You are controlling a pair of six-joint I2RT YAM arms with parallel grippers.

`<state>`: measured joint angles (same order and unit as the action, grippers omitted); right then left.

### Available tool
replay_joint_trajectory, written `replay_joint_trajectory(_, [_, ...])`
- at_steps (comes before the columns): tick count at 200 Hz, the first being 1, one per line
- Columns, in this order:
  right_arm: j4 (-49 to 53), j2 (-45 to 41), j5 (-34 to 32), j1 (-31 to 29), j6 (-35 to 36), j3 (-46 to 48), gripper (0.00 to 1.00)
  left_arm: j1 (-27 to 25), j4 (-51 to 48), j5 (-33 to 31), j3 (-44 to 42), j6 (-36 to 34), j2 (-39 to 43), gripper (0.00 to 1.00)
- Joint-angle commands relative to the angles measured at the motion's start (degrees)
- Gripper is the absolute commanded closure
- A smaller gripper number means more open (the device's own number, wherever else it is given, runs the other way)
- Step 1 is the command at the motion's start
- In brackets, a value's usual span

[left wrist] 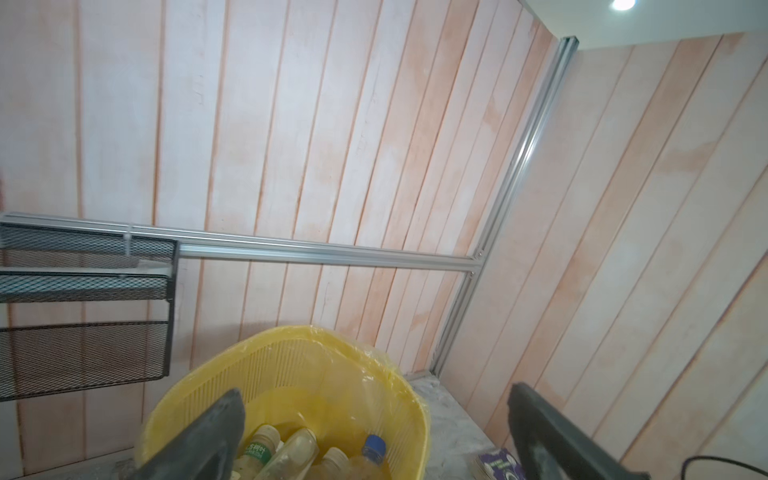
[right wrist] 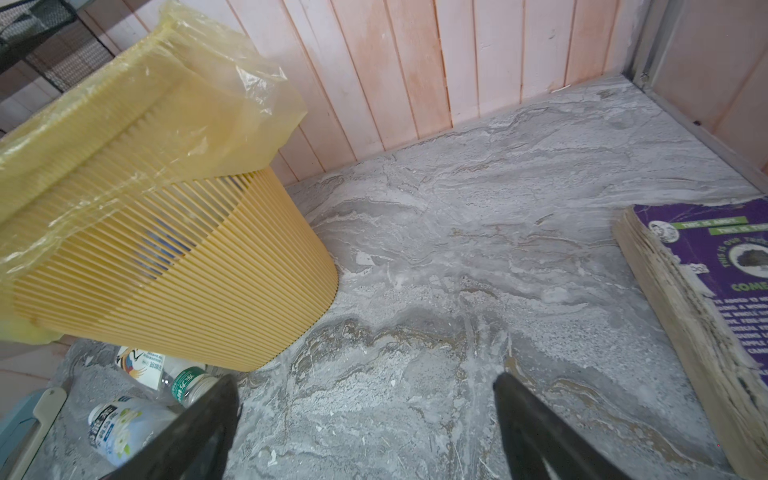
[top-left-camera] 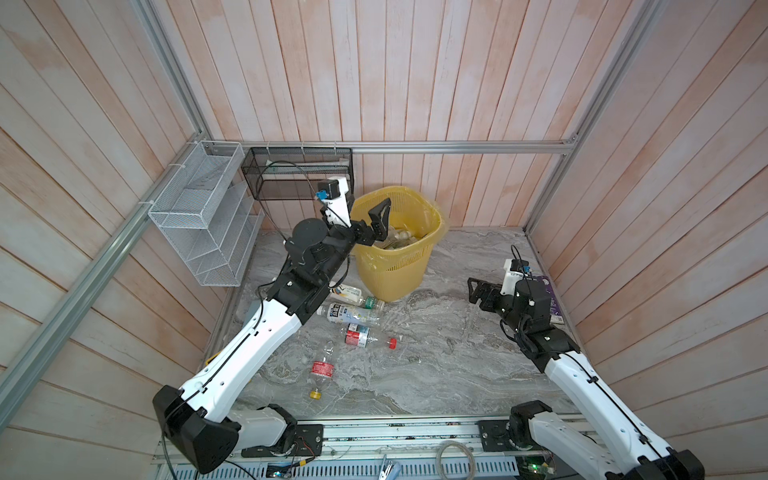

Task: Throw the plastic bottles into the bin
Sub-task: 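Draw the left arm back while the right gripper reaches to the red-labelled bottle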

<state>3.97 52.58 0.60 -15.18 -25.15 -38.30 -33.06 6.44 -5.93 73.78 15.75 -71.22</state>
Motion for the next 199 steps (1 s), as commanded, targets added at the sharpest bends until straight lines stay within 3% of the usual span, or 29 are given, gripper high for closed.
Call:
replay_joint_trajectory(1, [-2.4, 1.0, 5.5, -0.7, 1.9, -0.7, 0.07, 0.5, -2.5, -8.6, -8.5, 3.4, 4.1, 0.0])
replay_joint_trajectory(35, [-6.4, 4.5, 5.1, -8.2, 3.6, -0.2, 0.09, 3.5, -11.4, -13.7, -19.6, 12.5, 12.6, 0.0])
replay_joint_trajectory(48, [-7.8, 7.0, 3.0, -14.9, 4.5, -0.9, 0.09, 4.6, -16.0, -14.7, -22.6, 16.2, 15.1, 0.0])
replay_joint_trajectory(80, [-9.9, 15.8, -0.2, -26.9, 8.5, -5.0, 0.09, 5.4, -29.9, -16.0, -27.4, 24.3, 19.4, 0.0])
replay_joint_trajectory(116, [-7.6, 26.0, -1.7, -35.5, 15.4, -11.2, 0.1, 5.3, -44.7, -15.6, -31.0, 31.9, 23.0, 0.0])
replay_joint_trajectory(152, [-2.8, 34.8, -1.0, -40.6, 21.6, -17.9, 0.11, 5.4, -46.2, -17.4, -35.8, 34.8, 29.2, 0.0])
replay_joint_trajectory(199, [3.1, 44.2, 0.6, -44.6, 25.2, -25.7, 0.13, 5.5, -47.9, -18.5, -36.6, 36.8, 26.4, 0.0])
